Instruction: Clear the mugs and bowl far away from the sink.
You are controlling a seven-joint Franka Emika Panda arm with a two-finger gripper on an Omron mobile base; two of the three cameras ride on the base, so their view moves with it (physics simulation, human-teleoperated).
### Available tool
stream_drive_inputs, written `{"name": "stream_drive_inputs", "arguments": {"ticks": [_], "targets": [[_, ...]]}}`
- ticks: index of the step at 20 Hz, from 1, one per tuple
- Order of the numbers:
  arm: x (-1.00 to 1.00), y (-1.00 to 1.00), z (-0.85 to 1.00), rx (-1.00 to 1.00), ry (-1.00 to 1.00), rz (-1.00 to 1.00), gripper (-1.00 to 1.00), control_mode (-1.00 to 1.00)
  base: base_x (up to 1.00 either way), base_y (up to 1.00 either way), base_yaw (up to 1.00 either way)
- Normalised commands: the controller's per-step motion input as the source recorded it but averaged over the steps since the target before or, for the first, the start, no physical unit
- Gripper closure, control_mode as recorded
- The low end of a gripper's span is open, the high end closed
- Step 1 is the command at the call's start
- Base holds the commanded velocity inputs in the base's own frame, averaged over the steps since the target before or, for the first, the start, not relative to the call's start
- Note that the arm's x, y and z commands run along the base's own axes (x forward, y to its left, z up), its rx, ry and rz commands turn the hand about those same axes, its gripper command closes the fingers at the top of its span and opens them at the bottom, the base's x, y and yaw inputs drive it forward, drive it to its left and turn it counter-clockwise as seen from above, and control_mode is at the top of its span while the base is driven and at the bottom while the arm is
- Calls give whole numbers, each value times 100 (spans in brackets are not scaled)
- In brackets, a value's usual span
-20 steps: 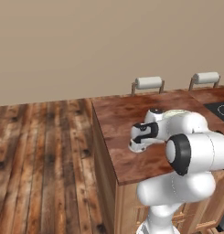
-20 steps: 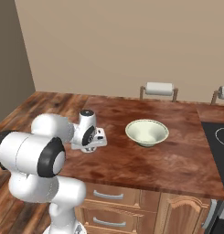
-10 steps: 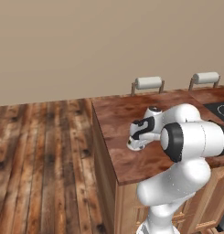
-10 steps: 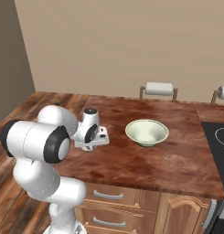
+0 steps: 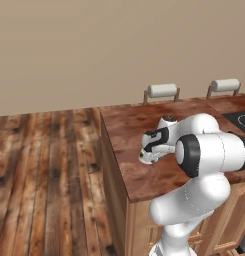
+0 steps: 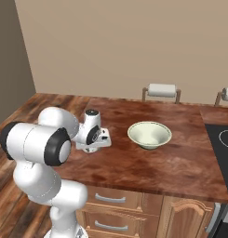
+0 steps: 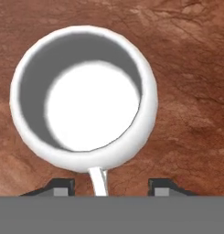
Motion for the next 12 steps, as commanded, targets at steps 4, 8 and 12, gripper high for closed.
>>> {"name": "stream_drive_inputs", "arguments": {"ticks": [4, 8, 12], "targets": [[0, 0, 0, 0, -2, 0, -100, -100, 0, 0, 0], [-5, 0, 33, 0, -13, -1, -100, -100, 0, 0, 0], [-49, 0, 93, 1, -35, -3, -100, -100, 0, 0, 0]]}}
